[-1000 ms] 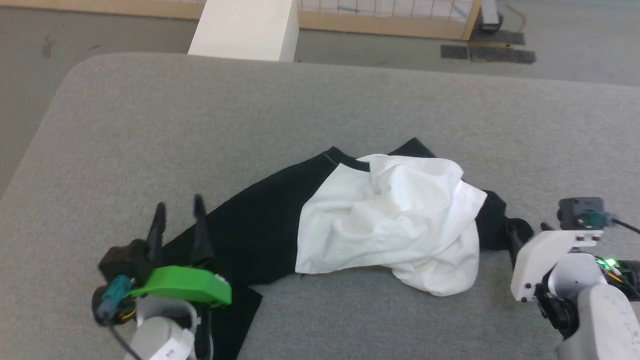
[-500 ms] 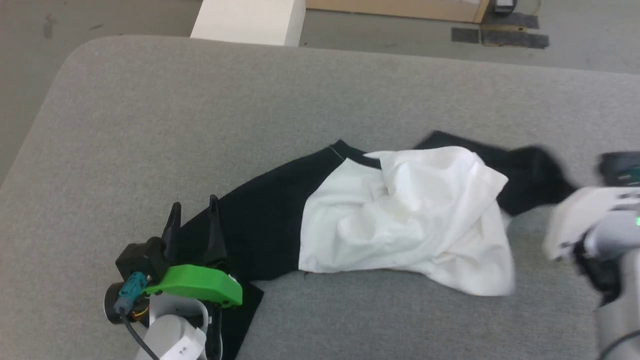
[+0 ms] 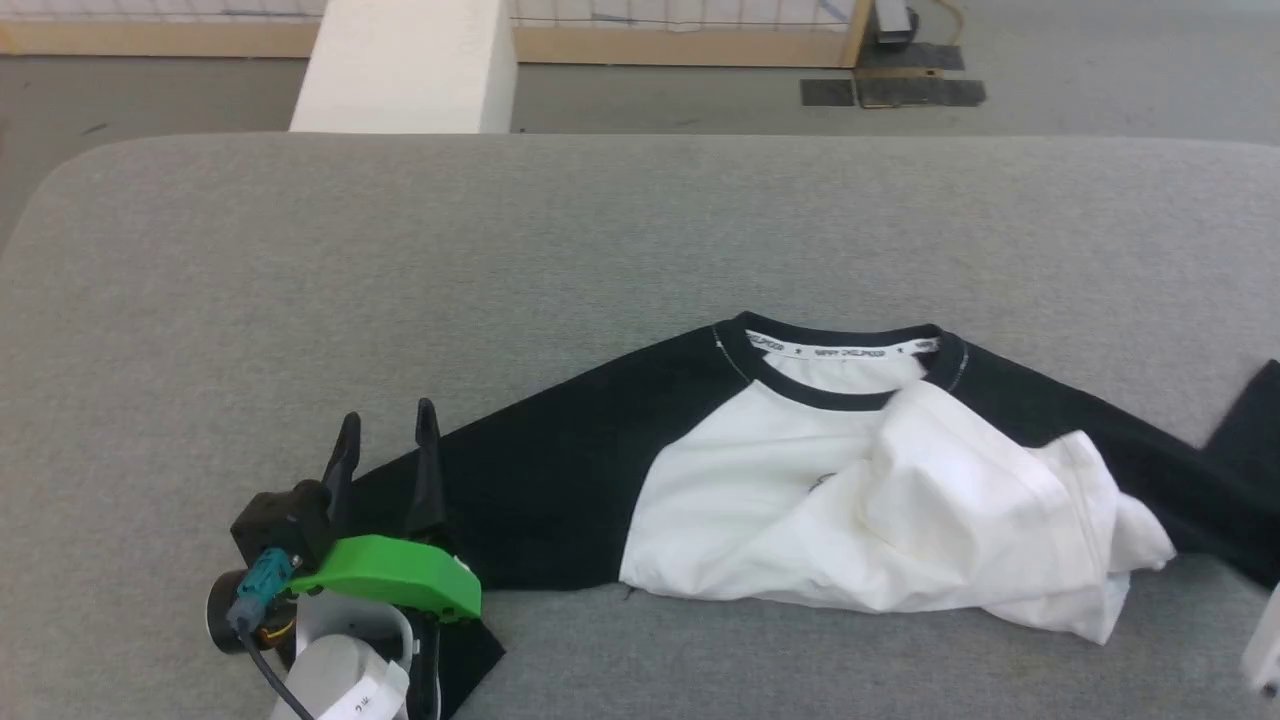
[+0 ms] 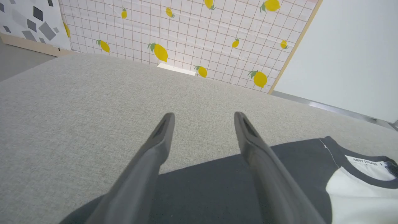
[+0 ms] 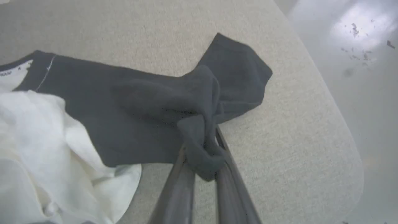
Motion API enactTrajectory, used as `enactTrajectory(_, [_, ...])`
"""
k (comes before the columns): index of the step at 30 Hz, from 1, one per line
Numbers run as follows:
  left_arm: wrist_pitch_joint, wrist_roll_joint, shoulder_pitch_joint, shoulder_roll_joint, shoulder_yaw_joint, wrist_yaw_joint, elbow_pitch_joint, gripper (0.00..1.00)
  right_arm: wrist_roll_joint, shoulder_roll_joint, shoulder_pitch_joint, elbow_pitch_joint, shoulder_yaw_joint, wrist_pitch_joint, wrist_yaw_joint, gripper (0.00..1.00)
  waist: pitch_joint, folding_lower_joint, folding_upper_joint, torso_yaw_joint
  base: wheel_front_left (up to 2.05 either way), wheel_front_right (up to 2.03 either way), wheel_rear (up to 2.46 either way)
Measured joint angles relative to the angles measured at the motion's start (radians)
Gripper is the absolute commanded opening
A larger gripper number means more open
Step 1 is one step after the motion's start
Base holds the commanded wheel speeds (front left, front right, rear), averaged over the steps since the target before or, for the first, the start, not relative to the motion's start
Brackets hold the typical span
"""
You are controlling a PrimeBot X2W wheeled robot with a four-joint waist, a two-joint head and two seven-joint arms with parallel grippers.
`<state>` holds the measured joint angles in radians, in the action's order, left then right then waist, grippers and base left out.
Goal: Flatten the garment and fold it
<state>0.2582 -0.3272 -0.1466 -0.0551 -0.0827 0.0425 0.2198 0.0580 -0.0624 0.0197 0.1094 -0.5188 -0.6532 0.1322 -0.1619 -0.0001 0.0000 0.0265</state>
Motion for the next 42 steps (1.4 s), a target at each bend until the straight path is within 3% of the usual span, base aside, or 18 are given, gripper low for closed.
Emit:
enactTrajectory(3, [0.000,0.002,-0.002,0.000,-0.003,-0.007,0.006,1.00,0.039,0.011,-0.036,-0.051,0.010,-0.059,0.000,0.00,-0.001,0.0000,0.0000,0.019,0.00,0.00,0.00])
enactTrajectory(4, [0.000,0.002,-0.003,0.000,-0.005,-0.008,0.010,1.00,0.053,0.011,-0.043,-0.067,0.020,-0.071,0.000,0.08,-0.001,0.0000,0.0000,0.025,0.00,0.00,0.00])
enactTrajectory(5, [0.000,0.003,-0.003,0.000,-0.009,-0.009,0.015,1.00,0.074,0.011,-0.045,-0.083,0.029,-0.072,0.000,0.33,-0.001,0.0000,0.0000,0.030,0.00,0.00,0.00])
enactTrajectory(6, [0.000,0.004,-0.003,0.000,-0.012,-0.012,0.020,1.00,0.088,0.011,-0.045,-0.094,0.039,-0.061,0.000,1.00,0.000,0.0000,0.0000,0.034,0.00,0.00,0.00])
enactTrajectory(9, [0.000,0.014,-0.003,0.000,-0.026,-0.016,0.040,1.00,0.110,0.012,-0.045,-0.100,0.063,0.009,0.000,1.00,0.008,0.0000,0.0000,0.042,0.00,0.00,0.00])
enactTrajectory(14, [-0.036,0.052,-0.025,-0.002,-0.079,-0.036,0.074,1.00,0.107,0.011,-0.045,-0.078,0.089,0.222,0.000,1.00,0.032,0.0000,0.0000,0.052,0.00,0.00,0.00])
enactTrajectory(24, [-0.335,0.124,-0.276,-0.012,-0.222,-0.097,0.214,1.00,0.029,-0.001,-0.067,0.026,0.285,0.506,0.000,1.00,0.027,0.0000,0.0000,0.086,0.00,0.00,0.00])
enactTrajectory(32, [-0.610,0.146,-0.472,-0.026,-0.267,-0.112,0.404,1.00,0.028,-0.012,-0.058,0.026,0.383,0.569,0.000,1.00,-0.008,0.0000,0.0000,0.140,0.00,0.00,0.00])
enactTrajectory(42, [-0.871,0.161,-0.601,-0.081,-0.310,-0.146,0.538,1.00,0.058,-0.012,-0.002,-0.018,0.437,0.603,0.000,1.00,-0.073,0.0001,0.0000,0.203,0.00,0.00,0.00])
